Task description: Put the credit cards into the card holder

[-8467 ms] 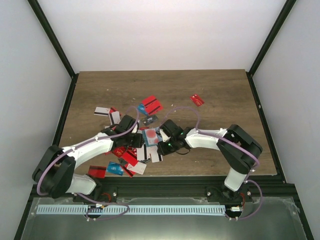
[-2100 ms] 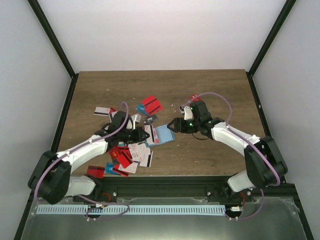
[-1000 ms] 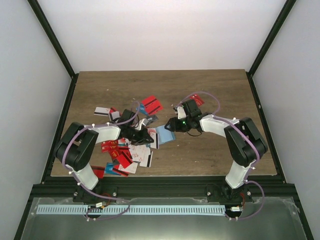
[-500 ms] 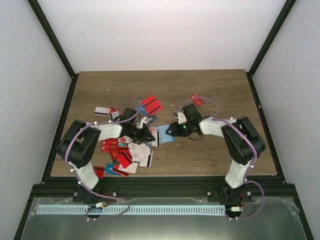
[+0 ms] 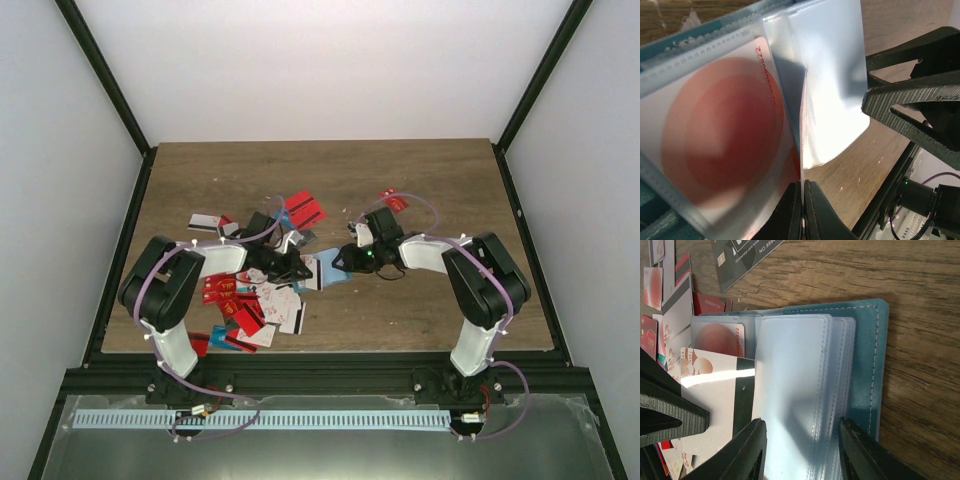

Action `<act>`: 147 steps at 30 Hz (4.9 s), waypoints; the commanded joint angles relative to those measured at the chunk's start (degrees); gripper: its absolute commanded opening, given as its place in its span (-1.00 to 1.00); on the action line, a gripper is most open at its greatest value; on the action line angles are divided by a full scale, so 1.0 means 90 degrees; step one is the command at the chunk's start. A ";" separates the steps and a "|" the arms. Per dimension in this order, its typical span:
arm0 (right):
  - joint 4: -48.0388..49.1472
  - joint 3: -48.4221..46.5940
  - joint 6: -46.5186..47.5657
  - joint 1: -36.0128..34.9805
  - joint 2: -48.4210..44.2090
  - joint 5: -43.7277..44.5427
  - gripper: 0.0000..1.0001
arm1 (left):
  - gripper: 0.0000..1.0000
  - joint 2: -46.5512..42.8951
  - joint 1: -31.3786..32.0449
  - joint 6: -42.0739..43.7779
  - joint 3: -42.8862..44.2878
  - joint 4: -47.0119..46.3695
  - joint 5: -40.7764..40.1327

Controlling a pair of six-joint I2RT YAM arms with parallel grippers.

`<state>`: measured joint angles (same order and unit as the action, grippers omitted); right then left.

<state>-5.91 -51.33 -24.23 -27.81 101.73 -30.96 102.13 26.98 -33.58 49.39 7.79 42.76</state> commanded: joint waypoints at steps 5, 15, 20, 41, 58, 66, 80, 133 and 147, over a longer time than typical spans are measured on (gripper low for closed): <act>-0.0127 0.0041 0.0191 0.0031 0.0082 0.0058 -0.17 | -0.92 0.0282 -0.0040 0.0117 0.0257 -0.0076 -0.0056; -0.0173 0.0092 0.0219 0.0034 0.0025 0.0090 -0.20 | -0.92 0.0500 -0.0147 0.0157 0.0441 -0.0113 0.0031; -0.0157 0.0159 0.0218 0.0034 0.0005 0.0088 -0.22 | -0.92 0.0557 -0.0180 0.0150 0.0519 -0.0122 0.0097; -0.0057 0.0628 0.0037 -0.0149 -0.0199 0.0068 -0.28 | -0.92 0.0780 -0.0184 -0.0185 0.0504 -0.0582 0.0276; -0.0941 0.0169 0.0157 -0.0191 -0.0650 0.1102 -0.20 | -0.92 0.1031 -0.0020 -0.0174 0.0460 -0.0698 0.0246; -0.1406 0.0020 0.0276 -0.0199 -0.1006 0.1781 -0.10 | -0.92 0.1065 0.0033 0.0052 0.0546 -0.0437 0.0090; -0.1207 -0.0302 0.0327 -0.0201 -0.0532 0.1892 -0.57 | -0.92 0.1055 0.0089 0.0177 0.0606 -0.0271 0.0019; -0.0762 0.0410 0.0155 -0.0315 -0.0378 0.1523 -0.99 | 0.10 0.0527 0.0381 0.0523 0.1105 0.1132 -0.1151; -0.0671 0.0422 0.0158 -0.0318 -0.0395 0.1326 -0.99 | 0.71 -0.0059 0.0418 0.0811 0.1300 0.1801 -0.1675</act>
<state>-10.20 -48.64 -22.96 -29.98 98.30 -18.24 103.74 30.55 -27.94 59.90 20.12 30.50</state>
